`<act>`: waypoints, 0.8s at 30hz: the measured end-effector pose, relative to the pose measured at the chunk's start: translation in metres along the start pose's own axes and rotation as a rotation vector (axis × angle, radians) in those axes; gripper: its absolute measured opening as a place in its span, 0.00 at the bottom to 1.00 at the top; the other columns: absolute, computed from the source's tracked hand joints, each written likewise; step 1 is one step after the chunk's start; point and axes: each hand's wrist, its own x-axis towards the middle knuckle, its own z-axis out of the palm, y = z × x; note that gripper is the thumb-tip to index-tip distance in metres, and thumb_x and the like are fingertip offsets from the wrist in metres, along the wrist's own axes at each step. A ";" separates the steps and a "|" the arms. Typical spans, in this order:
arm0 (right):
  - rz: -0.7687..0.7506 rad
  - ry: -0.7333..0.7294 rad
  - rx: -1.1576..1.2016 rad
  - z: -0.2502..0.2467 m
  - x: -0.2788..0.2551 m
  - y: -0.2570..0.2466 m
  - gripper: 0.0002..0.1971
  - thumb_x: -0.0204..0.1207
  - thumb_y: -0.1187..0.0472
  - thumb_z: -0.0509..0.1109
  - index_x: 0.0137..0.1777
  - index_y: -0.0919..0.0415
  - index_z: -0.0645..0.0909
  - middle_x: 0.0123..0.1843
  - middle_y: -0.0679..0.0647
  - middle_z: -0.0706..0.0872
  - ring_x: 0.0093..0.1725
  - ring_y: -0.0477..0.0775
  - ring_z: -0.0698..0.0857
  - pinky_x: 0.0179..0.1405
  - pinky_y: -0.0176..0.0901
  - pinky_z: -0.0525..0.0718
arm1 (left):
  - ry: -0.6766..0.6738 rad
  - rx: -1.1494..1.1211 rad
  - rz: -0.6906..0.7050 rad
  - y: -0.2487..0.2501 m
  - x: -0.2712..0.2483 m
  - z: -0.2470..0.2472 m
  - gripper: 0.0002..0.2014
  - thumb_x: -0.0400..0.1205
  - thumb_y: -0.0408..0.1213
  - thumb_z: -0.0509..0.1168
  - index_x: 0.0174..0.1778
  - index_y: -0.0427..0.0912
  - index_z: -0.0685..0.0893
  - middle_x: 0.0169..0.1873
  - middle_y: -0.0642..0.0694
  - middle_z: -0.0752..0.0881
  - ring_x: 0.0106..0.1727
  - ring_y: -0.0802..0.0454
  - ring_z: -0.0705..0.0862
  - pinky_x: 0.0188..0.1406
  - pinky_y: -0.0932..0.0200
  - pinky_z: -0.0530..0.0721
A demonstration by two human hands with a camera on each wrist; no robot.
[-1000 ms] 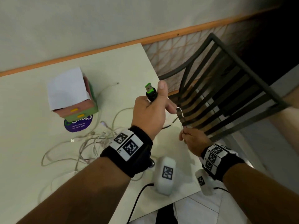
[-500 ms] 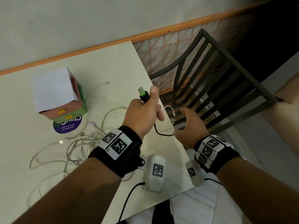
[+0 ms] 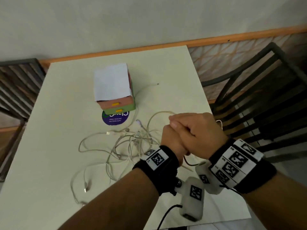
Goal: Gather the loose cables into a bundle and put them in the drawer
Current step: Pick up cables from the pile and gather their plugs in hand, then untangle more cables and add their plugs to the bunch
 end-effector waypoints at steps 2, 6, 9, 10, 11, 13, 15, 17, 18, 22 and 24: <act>0.020 0.002 0.044 0.008 0.001 -0.002 0.12 0.82 0.58 0.65 0.58 0.54 0.90 0.56 0.47 0.92 0.56 0.43 0.89 0.58 0.46 0.86 | -0.009 0.017 -0.043 -0.007 0.005 -0.009 0.12 0.86 0.28 0.57 0.40 0.28 0.82 0.31 0.36 0.83 0.28 0.50 0.81 0.23 0.58 0.80; 0.276 -0.059 0.482 0.024 0.000 -0.003 0.20 0.80 0.48 0.65 0.72 0.44 0.78 0.67 0.41 0.85 0.68 0.35 0.80 0.67 0.35 0.78 | -0.002 -0.237 -0.235 -0.011 0.002 -0.025 0.10 0.79 0.30 0.59 0.32 0.34 0.79 0.25 0.38 0.76 0.23 0.46 0.72 0.19 0.58 0.70; 0.483 -0.186 0.755 0.042 -0.006 0.006 0.25 0.73 0.32 0.63 0.63 0.45 0.79 0.56 0.48 0.89 0.53 0.47 0.88 0.53 0.50 0.86 | 0.044 -0.563 -0.334 -0.007 0.003 -0.044 0.10 0.75 0.29 0.65 0.27 0.38 0.78 0.20 0.42 0.75 0.19 0.48 0.71 0.18 0.64 0.69; 0.512 -0.245 0.761 0.048 -0.009 0.006 0.23 0.74 0.31 0.59 0.53 0.46 0.82 0.45 0.48 0.90 0.41 0.47 0.88 0.41 0.49 0.85 | 0.057 -0.635 -0.339 -0.007 0.004 -0.050 0.14 0.76 0.28 0.67 0.24 0.38 0.76 0.17 0.45 0.74 0.17 0.49 0.72 0.18 0.65 0.69; 0.472 -0.295 0.662 0.054 -0.013 0.006 0.24 0.75 0.29 0.55 0.42 0.47 0.81 0.33 0.46 0.86 0.30 0.44 0.83 0.33 0.46 0.79 | 0.065 -0.694 -0.342 -0.010 0.005 -0.056 0.18 0.76 0.27 0.70 0.22 0.41 0.72 0.14 0.47 0.70 0.15 0.50 0.70 0.19 0.64 0.69; 0.318 -0.343 0.286 0.066 -0.016 0.005 0.32 0.74 0.27 0.43 0.30 0.50 0.76 0.24 0.45 0.80 0.25 0.45 0.76 0.29 0.43 0.71 | 0.086 -0.742 -0.350 -0.018 0.008 -0.062 0.25 0.74 0.29 0.75 0.21 0.46 0.65 0.15 0.48 0.62 0.17 0.49 0.63 0.24 0.59 0.64; 0.223 -0.374 0.075 0.078 -0.015 0.000 0.38 0.74 0.28 0.38 0.29 0.57 0.77 0.25 0.50 0.81 0.26 0.48 0.77 0.29 0.46 0.72 | 0.156 -0.733 -0.408 -0.026 0.009 -0.068 0.25 0.71 0.32 0.78 0.22 0.47 0.65 0.18 0.47 0.59 0.19 0.48 0.59 0.26 0.56 0.61; 0.265 -0.443 0.120 0.090 -0.011 -0.007 0.39 0.75 0.28 0.41 0.29 0.61 0.77 0.25 0.54 0.82 0.24 0.47 0.75 0.30 0.48 0.72 | 0.243 -0.722 -0.458 -0.033 0.010 -0.079 0.17 0.68 0.36 0.78 0.25 0.43 0.73 0.17 0.48 0.61 0.18 0.48 0.61 0.25 0.58 0.63; 0.318 -0.449 0.211 0.093 -0.006 -0.010 0.38 0.73 0.27 0.44 0.28 0.59 0.78 0.25 0.53 0.82 0.25 0.46 0.76 0.31 0.49 0.74 | 0.283 -0.721 -0.456 -0.035 0.010 -0.086 0.15 0.68 0.36 0.77 0.27 0.41 0.76 0.15 0.48 0.64 0.17 0.48 0.63 0.24 0.59 0.65; 0.408 -0.151 0.219 0.100 0.034 -0.018 0.25 0.74 0.35 0.59 0.35 0.57 0.82 0.32 0.50 0.86 0.36 0.50 0.84 0.40 0.46 0.82 | 0.439 -0.763 -0.441 -0.047 0.008 -0.122 0.15 0.74 0.30 0.71 0.28 0.41 0.71 0.14 0.50 0.62 0.14 0.51 0.60 0.20 0.64 0.62; 0.424 -0.101 0.121 0.108 0.061 -0.021 0.15 0.75 0.46 0.68 0.37 0.56 0.85 0.31 0.44 0.85 0.34 0.43 0.82 0.35 0.36 0.79 | 0.497 -0.790 -0.440 -0.054 0.006 -0.137 0.17 0.75 0.28 0.69 0.28 0.43 0.67 0.16 0.49 0.60 0.15 0.51 0.57 0.21 0.62 0.60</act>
